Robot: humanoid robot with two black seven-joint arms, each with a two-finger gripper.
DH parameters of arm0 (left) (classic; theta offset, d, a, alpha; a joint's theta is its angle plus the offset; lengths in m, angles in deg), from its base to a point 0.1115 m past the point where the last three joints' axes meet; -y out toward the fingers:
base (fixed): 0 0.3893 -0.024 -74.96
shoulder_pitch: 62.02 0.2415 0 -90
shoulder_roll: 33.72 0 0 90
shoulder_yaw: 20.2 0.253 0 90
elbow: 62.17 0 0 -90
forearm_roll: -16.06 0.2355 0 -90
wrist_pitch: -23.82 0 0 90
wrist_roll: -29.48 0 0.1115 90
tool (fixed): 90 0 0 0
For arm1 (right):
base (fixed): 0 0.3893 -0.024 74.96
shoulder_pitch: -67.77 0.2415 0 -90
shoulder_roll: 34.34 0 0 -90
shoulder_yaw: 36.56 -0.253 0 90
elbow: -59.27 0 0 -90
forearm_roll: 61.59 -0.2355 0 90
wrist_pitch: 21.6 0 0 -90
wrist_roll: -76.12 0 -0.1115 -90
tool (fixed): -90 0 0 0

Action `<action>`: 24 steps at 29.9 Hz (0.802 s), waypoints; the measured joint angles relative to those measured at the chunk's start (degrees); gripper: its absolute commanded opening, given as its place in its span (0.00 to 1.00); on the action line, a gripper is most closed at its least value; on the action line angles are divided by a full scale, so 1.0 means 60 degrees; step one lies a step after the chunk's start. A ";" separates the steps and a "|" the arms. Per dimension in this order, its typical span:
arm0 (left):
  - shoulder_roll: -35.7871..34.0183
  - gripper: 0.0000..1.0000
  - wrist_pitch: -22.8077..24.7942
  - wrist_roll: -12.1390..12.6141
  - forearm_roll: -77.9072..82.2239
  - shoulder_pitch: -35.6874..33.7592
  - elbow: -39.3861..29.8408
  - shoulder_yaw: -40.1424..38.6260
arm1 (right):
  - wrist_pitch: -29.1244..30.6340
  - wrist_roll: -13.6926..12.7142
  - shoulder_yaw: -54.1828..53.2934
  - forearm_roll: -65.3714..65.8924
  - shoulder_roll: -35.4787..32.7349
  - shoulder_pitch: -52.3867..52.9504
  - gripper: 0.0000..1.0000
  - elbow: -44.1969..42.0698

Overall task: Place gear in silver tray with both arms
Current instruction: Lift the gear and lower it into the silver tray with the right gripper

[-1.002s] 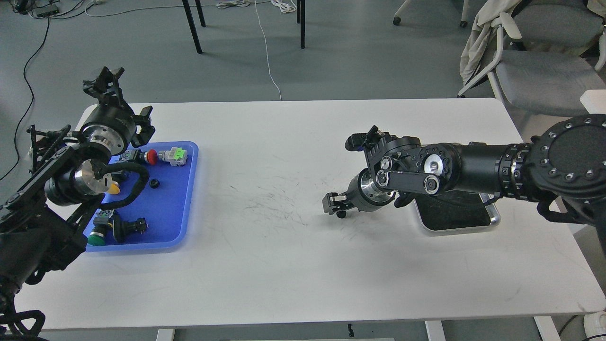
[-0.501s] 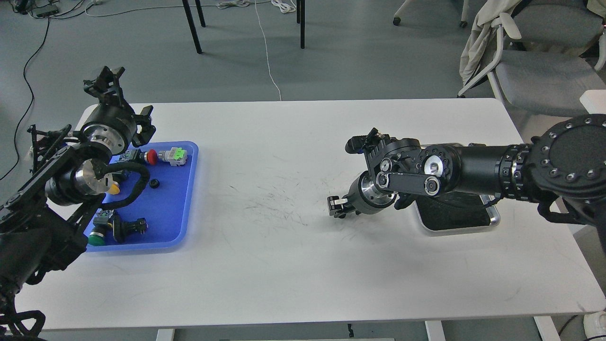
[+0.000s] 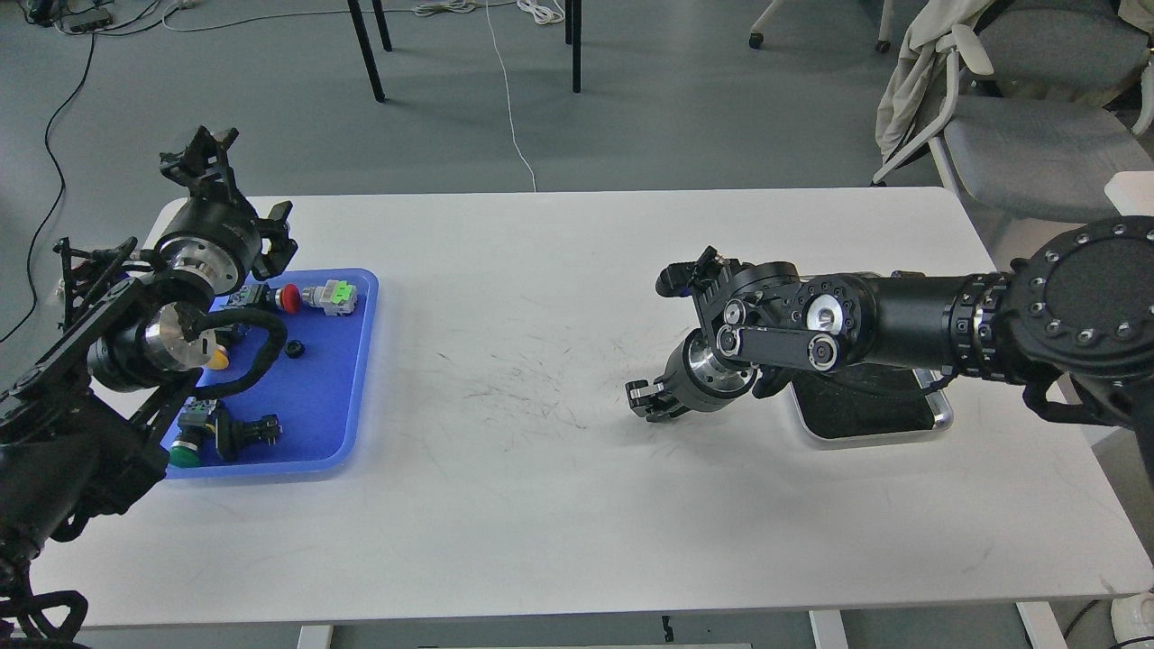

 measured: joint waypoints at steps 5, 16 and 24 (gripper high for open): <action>0.0000 0.98 -0.0002 0.0000 0.0000 -0.0003 0.0000 0.0012 | 0.0025 0.0041 -0.0538 -0.0041 0.0000 0.0637 0.02 -0.0184; 0.0048 0.98 -0.0031 0.0010 0.0017 -0.0018 0.0000 0.0029 | 0.0256 0.0096 -0.1316 -0.0530 -0.0052 0.2855 0.02 -0.0008; 0.0056 0.98 -0.0034 0.0016 0.0020 -0.0025 0.0001 0.0029 | -0.0117 0.0141 -0.1286 0.1335 -0.3010 0.2842 0.02 0.0443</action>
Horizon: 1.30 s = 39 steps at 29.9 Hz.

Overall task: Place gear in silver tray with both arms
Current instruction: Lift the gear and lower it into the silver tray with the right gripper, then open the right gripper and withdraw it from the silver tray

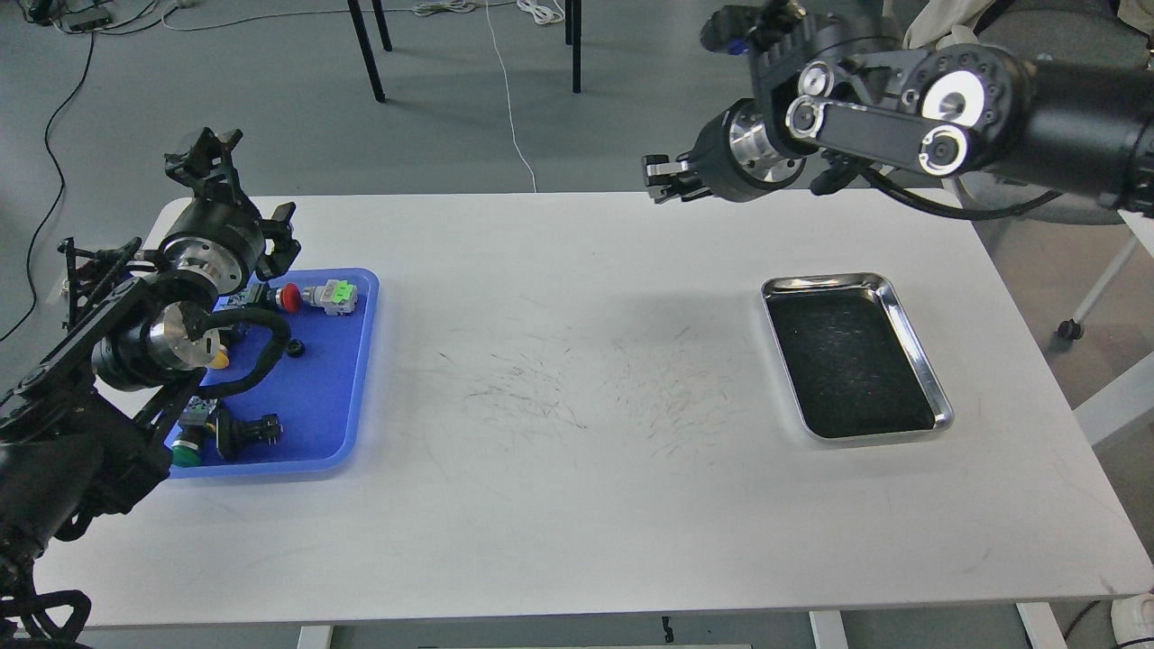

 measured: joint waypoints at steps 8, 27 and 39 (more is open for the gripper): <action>0.0195 0.98 -0.0034 0.0000 0.0030 -0.0011 0.0000 0.0061 | -0.1787 0.0285 -0.0046 0.1968 -0.1955 -0.1474 0.02 0.0848; 0.0195 0.98 -0.0115 0.0000 0.0112 -0.0012 0.0010 0.0146 | -0.2883 0.0555 -0.0735 0.2895 -0.2095 -0.4933 0.02 0.0220; 0.0106 0.98 -0.0115 0.0000 0.0112 -0.0011 0.0009 0.0121 | -0.2902 0.0538 -0.1677 0.2873 -0.1655 -0.5619 0.20 -0.0526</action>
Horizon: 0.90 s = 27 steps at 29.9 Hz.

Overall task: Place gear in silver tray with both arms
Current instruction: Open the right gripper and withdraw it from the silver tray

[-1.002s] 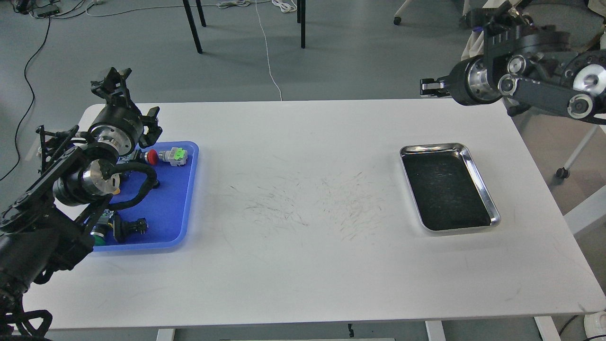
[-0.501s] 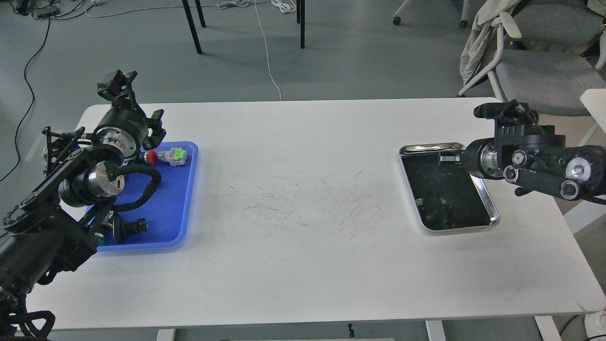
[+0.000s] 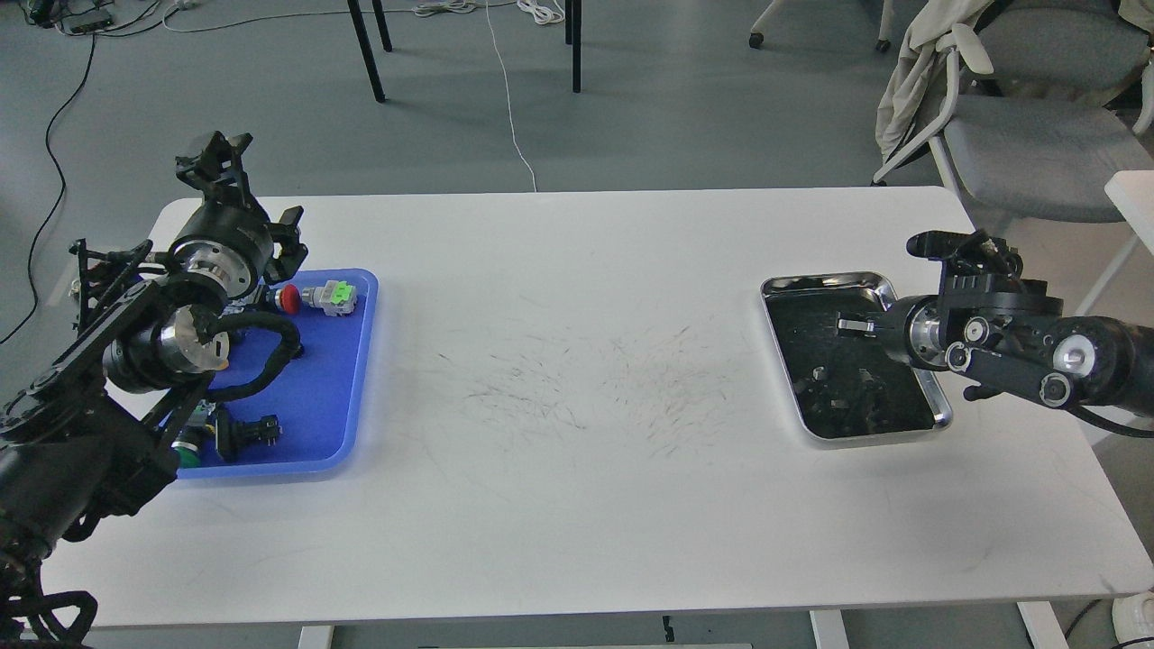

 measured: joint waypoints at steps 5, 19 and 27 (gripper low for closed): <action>0.0004 0.98 0.0000 0.0000 0.0000 0.0000 0.0000 -0.0007 | -0.0002 0.0000 -0.0007 -0.0013 0.0056 0.0013 0.60 -0.0005; -0.0079 0.98 0.0021 0.0045 0.0004 -0.0116 0.0037 0.0017 | 0.0113 0.0005 -0.1775 -0.0191 -0.0187 0.0107 0.95 0.0089; -0.0463 0.98 0.0007 0.0153 0.0041 -0.0171 0.0013 0.0039 | 0.0032 0.0426 -0.4841 -0.0323 -0.0654 -0.0160 0.95 0.0177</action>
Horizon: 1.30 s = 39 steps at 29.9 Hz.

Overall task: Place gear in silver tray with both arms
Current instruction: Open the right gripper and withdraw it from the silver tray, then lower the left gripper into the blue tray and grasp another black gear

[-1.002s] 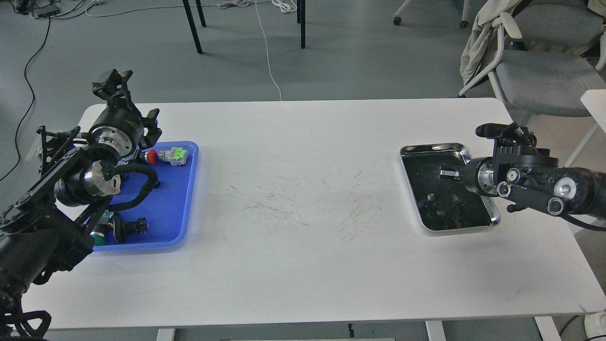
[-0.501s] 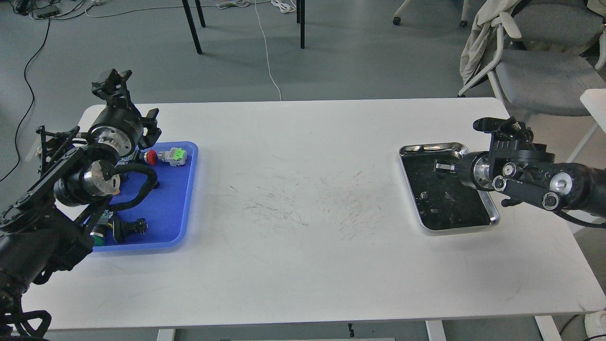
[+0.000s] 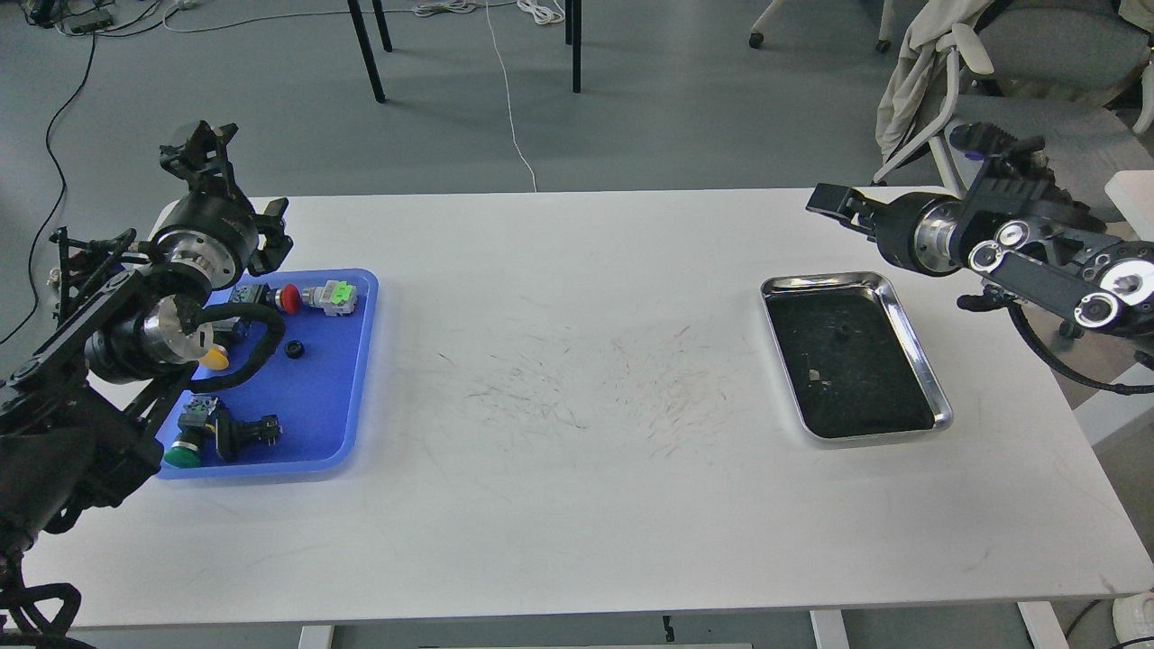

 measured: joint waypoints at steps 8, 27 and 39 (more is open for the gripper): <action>-0.1790 0.98 -0.0003 0.0526 0.0005 0.0046 -0.1585 0.0354 | 0.0264 0.0295 -0.3429 -0.3861 -0.0335 -0.1153 0.94 -0.0003; -0.6172 0.98 -0.0295 0.0680 0.8362 0.0152 -0.4963 0.4930 | 0.2651 0.0359 -0.7902 -1.0252 -0.0496 -0.5342 0.95 0.0137; -0.3179 0.95 -0.0166 0.0503 1.2734 0.0056 -0.1464 0.6298 | 0.3240 0.0409 -0.8177 -1.0316 -0.0033 -0.5798 0.95 0.0057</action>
